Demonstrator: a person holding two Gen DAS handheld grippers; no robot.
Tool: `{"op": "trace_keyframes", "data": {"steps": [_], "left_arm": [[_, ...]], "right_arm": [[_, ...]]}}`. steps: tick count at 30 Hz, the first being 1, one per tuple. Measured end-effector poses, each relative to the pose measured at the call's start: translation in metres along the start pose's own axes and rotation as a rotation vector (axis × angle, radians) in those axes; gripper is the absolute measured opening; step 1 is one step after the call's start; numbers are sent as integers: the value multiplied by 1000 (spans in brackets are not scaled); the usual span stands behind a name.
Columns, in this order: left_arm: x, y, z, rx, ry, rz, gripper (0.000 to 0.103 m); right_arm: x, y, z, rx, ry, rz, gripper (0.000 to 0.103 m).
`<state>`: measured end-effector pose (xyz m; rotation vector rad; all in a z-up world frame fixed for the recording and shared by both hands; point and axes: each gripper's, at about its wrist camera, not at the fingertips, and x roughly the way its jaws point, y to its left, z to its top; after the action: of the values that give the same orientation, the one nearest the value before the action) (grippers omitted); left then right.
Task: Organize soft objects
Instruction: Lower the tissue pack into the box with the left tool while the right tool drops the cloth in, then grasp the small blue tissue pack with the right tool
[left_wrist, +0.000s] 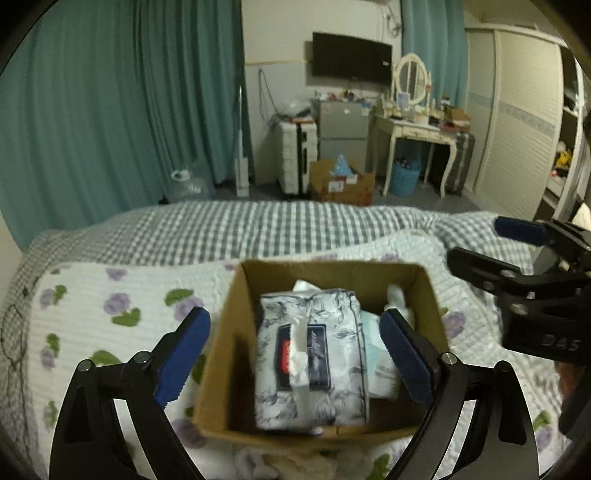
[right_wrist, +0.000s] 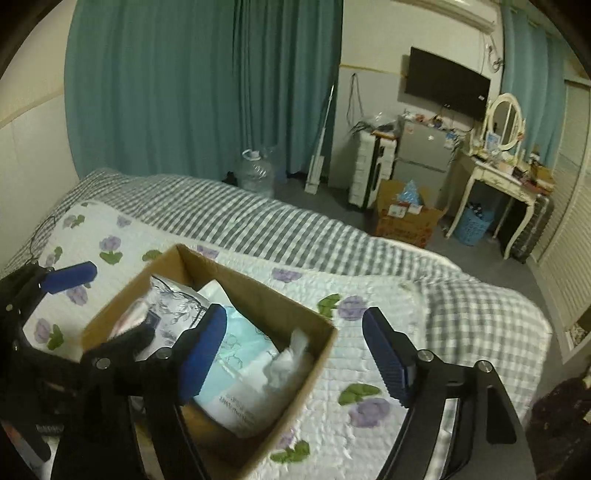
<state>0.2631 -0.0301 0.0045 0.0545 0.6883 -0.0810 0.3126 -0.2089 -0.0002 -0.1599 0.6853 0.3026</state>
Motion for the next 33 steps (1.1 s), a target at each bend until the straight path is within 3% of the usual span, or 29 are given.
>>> {"op": "trace_keyframes", "data": {"steps": [3,5,12,19,24,33], "left_arm": [[-33,3,4,-1,-40,8,96],[-55,3,5,-2,-67,11,103],[-140,10,1,11,-144,25,103],[-196,15,-27,9,-164,21,103],[-187,18,-64,-3,-103,20,103],[-128,11,-157,-26,39,107,103]], "right_arm": [[-40,0,4,-9,-29,-50,90],[-69,3,7,-16,-48,-75,93],[-168,25,13,-20,-59,-172,103],[-245,57,-6,-54,-55,-180,103],[-244,77,-44,-79,-12,-152,103],[-155,101,-153,-120,122,-48,103]]}}
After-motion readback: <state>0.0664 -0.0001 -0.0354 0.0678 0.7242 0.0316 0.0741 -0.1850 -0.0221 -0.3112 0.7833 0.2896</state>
